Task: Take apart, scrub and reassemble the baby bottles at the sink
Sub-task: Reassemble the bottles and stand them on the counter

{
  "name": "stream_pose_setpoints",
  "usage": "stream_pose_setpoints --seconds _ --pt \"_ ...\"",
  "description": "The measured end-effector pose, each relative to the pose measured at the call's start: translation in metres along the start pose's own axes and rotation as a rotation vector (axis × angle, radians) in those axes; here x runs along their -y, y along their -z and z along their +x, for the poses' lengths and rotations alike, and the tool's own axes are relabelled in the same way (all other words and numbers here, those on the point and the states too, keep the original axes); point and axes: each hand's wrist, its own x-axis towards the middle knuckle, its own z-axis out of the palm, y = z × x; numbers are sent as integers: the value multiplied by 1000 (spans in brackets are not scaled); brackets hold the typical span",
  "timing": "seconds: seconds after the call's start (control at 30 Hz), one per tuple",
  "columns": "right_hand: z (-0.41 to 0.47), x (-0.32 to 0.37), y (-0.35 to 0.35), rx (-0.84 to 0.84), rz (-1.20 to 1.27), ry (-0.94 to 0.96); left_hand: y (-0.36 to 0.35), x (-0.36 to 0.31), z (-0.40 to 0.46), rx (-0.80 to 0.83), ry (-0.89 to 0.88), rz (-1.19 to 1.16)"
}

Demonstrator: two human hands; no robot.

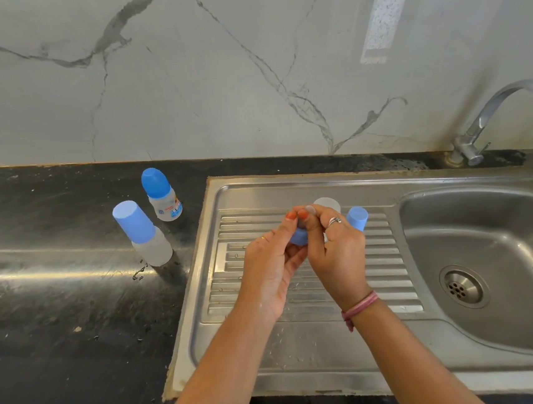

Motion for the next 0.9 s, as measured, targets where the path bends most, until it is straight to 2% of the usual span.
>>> stream_pose_setpoints --seconds 0.17,0.23,0.37,0.43,0.47,0.53,0.67,0.73,0.8,0.9 --pt "-1 1 -3 -44 70 -126 -1 0 1 18 10 -14" --pt "0 0 0 10 152 -154 4 -4 2 24 32 -47" --pt "15 -8 16 446 585 -257 21 -17 6 35 116 6" --pt "18 -13 23 617 615 -181 26 -24 7 83 180 63" --pt "18 -14 24 645 615 -150 27 -27 8 106 204 86" --pt "15 -12 21 579 634 -174 29 -31 10 134 212 89" --pt "6 3 6 266 726 -394 24 -27 11 215 126 0" --pt "5 7 1 164 738 -471 18 -19 8 179 98 9" --pt "4 6 0 147 665 -478 16 -10 5 96 73 -10" --pt "8 2 4 208 587 -420 17 -6 3 29 46 -24"
